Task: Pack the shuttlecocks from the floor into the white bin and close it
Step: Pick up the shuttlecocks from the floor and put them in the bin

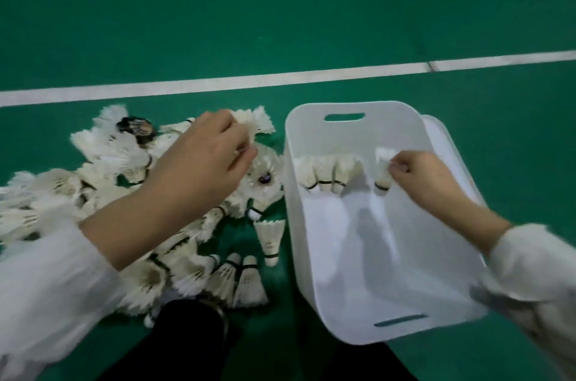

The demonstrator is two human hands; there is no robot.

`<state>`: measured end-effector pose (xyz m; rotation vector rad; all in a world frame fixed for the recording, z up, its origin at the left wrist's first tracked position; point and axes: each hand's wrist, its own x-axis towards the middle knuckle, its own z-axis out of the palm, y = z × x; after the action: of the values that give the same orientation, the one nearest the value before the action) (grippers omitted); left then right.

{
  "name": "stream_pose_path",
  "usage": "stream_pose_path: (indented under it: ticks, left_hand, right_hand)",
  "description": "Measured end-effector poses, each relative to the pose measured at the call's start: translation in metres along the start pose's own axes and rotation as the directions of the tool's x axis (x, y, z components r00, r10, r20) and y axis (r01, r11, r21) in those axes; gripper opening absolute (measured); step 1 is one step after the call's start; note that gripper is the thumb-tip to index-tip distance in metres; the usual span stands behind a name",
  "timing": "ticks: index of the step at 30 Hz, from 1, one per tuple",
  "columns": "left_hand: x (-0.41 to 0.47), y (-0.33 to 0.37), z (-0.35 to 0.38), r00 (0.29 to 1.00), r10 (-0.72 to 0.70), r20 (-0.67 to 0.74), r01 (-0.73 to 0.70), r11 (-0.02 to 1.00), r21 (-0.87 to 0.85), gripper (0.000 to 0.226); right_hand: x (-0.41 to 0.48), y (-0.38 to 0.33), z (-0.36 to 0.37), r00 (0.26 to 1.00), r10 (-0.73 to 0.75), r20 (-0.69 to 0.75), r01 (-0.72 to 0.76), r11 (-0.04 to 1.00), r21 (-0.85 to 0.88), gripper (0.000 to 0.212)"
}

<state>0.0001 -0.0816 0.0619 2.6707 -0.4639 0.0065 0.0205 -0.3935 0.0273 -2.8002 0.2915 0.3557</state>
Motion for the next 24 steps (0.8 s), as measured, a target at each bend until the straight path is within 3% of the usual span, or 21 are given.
stream_pose_path:
  ticks: [4, 13, 17, 21, 24]
  left_hand:
    - [-0.003, 0.001, 0.018, 0.998, 0.008, 0.063, -0.007, 1.0, -0.026, 0.023]
    - [0.0, 0.008, 0.033, 0.998, -0.049, 0.042, 0.052, 0.994, -0.091, 0.02]
    - [-0.002, 0.007, 0.035, 0.997, -0.063, 0.044, 0.067, 0.992, -0.103, 0.026]
    - [-0.002, 0.007, 0.037, 0.996, -0.083, 0.04, 0.087, 0.99, -0.114, 0.021]
    - [-0.003, 0.009, 0.036, 0.995, -0.096, 0.037, 0.1, 0.988, -0.117, 0.019]
  right_hand:
    - [0.019, 0.031, 0.042, 0.998, 0.057, 0.035, -0.056, 0.998, -0.027, 0.023]
    - [0.071, 0.022, 0.089, 0.996, 0.072, 0.043, -0.079, 0.982, 0.172, 0.015]
    - [0.078, 0.025, 0.088, 0.997, 0.067, 0.025, -0.07, 0.99, 0.123, 0.024]
    - [0.057, 0.026, 0.084, 0.999, 0.029, 0.038, -0.036, 0.979, 0.202, 0.047]
    - [0.036, 0.012, 0.069, 0.997, -0.058, -0.054, 0.07, 0.966, 0.248, 0.044]
